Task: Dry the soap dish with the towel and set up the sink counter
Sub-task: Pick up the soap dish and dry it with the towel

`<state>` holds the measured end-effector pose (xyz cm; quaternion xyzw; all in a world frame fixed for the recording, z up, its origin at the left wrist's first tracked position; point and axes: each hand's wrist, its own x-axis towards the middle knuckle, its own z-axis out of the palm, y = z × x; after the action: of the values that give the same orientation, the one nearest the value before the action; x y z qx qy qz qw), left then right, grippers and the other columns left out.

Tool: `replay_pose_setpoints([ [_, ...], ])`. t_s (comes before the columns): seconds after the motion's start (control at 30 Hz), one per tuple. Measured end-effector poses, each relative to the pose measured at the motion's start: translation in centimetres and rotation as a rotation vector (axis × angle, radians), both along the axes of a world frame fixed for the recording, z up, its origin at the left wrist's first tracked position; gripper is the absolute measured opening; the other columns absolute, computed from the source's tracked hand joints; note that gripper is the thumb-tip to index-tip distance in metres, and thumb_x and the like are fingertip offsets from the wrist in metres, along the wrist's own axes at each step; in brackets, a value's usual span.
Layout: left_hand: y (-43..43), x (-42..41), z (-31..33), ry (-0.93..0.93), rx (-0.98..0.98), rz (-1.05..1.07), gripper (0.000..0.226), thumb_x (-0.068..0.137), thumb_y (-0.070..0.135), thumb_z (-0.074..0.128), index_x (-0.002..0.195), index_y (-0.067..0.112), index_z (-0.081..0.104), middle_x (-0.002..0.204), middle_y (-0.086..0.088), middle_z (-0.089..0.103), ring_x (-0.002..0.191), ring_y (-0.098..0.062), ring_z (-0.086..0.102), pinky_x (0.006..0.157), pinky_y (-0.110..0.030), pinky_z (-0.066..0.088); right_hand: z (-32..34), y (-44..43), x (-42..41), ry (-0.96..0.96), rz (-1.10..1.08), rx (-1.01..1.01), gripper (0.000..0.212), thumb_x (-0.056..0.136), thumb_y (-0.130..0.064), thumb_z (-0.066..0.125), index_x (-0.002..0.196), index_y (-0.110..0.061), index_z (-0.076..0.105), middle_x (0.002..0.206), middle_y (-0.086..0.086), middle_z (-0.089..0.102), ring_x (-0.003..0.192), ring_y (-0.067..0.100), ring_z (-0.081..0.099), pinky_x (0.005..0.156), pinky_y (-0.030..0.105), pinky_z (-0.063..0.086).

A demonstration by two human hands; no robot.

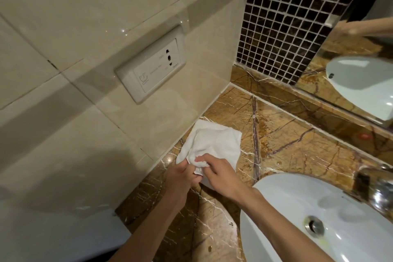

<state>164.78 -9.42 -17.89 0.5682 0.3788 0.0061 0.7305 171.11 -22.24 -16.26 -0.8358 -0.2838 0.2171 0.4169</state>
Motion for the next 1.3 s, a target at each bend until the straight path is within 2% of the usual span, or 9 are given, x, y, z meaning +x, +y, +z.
replay_pose_setpoints([
  [0.17,0.6,0.3,0.4,0.045,-0.068,0.128,0.036,0.085,-0.004,0.053,0.059,0.011,0.072,0.055,0.002,0.07,0.052,-0.012,0.066,0.046,-0.024,0.056,0.9,-2.0,1.2,0.021,0.044,-0.015,0.028,0.081,-0.014,0.042,0.09,-0.018,0.068,0.082,-0.002,0.068,0.073,0.0,0.056,0.067,0.018,0.037],
  [0.27,0.6,-0.1,0.1,0.071,-0.092,0.146,0.018,0.086,0.0,0.057,0.074,0.006,0.069,0.054,0.003,0.068,0.05,-0.01,0.064,0.044,-0.021,0.054,0.5,-3.0,2.0,-0.083,0.132,-0.091,0.03,0.085,-0.013,0.039,0.096,-0.02,0.066,0.104,0.005,0.069,0.103,0.015,0.058,0.099,0.033,0.039],
  [0.37,0.1,-0.5,-0.2,0.089,-0.098,0.158,0.009,0.084,0.003,0.062,0.081,0.004,0.071,0.068,-0.005,0.072,0.059,-0.015,0.069,0.047,-0.022,0.055,-0.1,-2.9,2.3,-0.186,0.169,-0.228,0.037,0.088,-0.018,0.03,0.108,-0.018,0.06,0.115,0.009,0.068,0.116,0.024,0.055,0.12,0.031,0.015],
  [0.43,-0.3,-0.6,-0.3,0.071,-0.112,0.157,0.01,0.084,0.004,0.063,0.085,0.005,0.073,0.076,-0.009,0.074,0.064,-0.017,0.071,0.048,-0.021,0.055,-0.5,-2.2,1.5,-0.199,0.169,-0.24,0.034,0.09,-0.016,0.03,0.113,-0.018,0.056,0.122,0.01,0.065,0.122,0.024,0.052,0.12,0.024,0.003],
  [0.63,0.2,-0.6,0.0,0.019,-0.251,0.187,0.017,0.088,0.001,0.058,0.088,0.008,0.073,0.09,-0.015,0.076,0.077,-0.027,0.074,0.055,-0.032,0.059,-0.6,-1.8,-0.8,0.033,0.12,-0.028,0.023,0.086,-0.023,0.036,0.09,-0.031,0.058,0.116,0.0,0.067,0.115,0.024,0.055,0.118,0.039,0.02],
  [0.77,0.1,-0.9,-0.1,0.052,-0.298,0.147,0.013,0.089,0.005,0.061,0.09,0.007,0.073,0.093,-0.016,0.075,0.081,-0.028,0.073,0.063,-0.035,0.062,-0.6,-2.4,0.4,-0.029,0.173,-0.149,0.027,0.091,-0.014,0.038,0.1,-0.024,0.061,0.123,0.006,0.066,0.13,0.029,0.046,0.12,0.039,0.015],
  [0.93,-0.1,-0.9,0.3,-0.029,-0.463,0.072,0.017,0.086,0.014,0.065,0.095,0.003,0.074,0.098,-0.019,0.074,0.077,-0.022,0.073,0.058,-0.029,0.06,-0.6,-1.3,-0.4,-0.042,0.181,-0.106,0.017,0.092,-0.018,0.039,0.097,-0.033,0.046,0.091,0.002,0.064,0.107,0.025,0.054,0.117,0.039,0.022],
  [1.07,0.5,-1.0,0.1,-0.071,-0.522,0.05,0.022,0.093,0.01,0.054,0.106,-0.003,0.067,0.102,-0.02,0.073,0.086,-0.026,0.073,0.062,-0.032,0.06,-0.5,-1.2,-0.9,0.017,0.164,-0.042,0.017,0.093,-0.022,0.04,0.093,-0.038,0.045,0.097,-0.002,0.058,0.111,0.026,0.049,0.104,0.044,0.035],
  [1.3,0.8,-0.9,-0.2,-0.055,-0.503,0.1,0.02,0.097,0.005,0.048,0.106,0.0,0.065,0.102,-0.02,0.074,0.087,-0.03,0.073,0.059,-0.034,0.06,0.2,-1.9,0.1,-0.08,0.224,-0.092,0.031,0.083,-0.027,0.029,0.087,-0.021,0.06,0.09,-0.001,0.066,0.1,0.015,0.057,0.119,0.032,0.013],
])
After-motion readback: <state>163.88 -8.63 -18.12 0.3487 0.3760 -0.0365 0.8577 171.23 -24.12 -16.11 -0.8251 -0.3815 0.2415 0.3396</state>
